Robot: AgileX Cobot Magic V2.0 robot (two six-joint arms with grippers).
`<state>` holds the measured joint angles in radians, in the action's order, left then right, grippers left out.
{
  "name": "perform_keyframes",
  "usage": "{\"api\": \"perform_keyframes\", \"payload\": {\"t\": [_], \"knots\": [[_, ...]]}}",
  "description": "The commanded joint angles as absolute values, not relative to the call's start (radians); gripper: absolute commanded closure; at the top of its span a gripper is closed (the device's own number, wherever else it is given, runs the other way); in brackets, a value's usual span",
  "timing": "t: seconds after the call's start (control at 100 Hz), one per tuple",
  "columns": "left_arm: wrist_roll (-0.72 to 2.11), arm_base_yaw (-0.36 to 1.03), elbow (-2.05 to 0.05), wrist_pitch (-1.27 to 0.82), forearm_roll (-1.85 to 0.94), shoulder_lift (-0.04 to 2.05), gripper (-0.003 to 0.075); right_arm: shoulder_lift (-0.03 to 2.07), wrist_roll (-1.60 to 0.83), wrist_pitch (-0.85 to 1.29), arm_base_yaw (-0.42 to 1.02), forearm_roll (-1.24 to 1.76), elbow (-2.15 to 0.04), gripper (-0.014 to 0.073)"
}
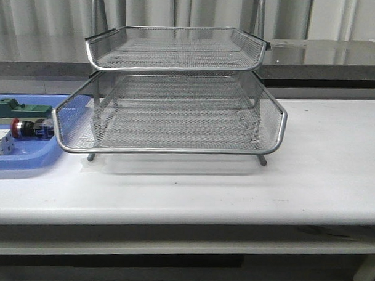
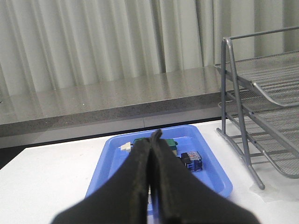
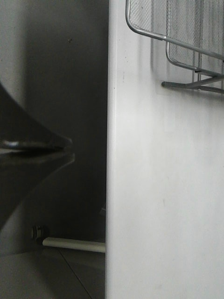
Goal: Place button on rack with both arms
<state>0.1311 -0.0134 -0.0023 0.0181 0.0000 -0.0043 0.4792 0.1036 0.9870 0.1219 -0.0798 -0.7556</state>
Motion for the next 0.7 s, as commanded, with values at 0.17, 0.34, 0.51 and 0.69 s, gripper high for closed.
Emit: {"api": "perform_keyframes", "payload": {"t": [0.17, 0.34, 0.51, 0.69], "knots": [[0.119, -0.014, 0.052, 0.098, -0.008, -0.035, 0.0741, 0.485, 0.107, 0.93, 0.116, -0.1, -0.789, 0.0664], [0.119, -0.014, 0.047, 0.177, -0.044, -0.035, 0.0741, 0.485, 0.107, 0.93, 0.116, -0.1, -0.789, 0.0664], [0.119, -0.017, -0.038, 0.085, -0.161, -0.02, 0.0741, 0.485, 0.107, 0.93, 0.116, -0.1, -0.789, 0.0664], [0.119, -0.017, -0.231, -0.064, -0.21, 0.108, 0.0741, 0.485, 0.107, 0.93, 0.116, -0.1, -0.789, 0.0664]]}}
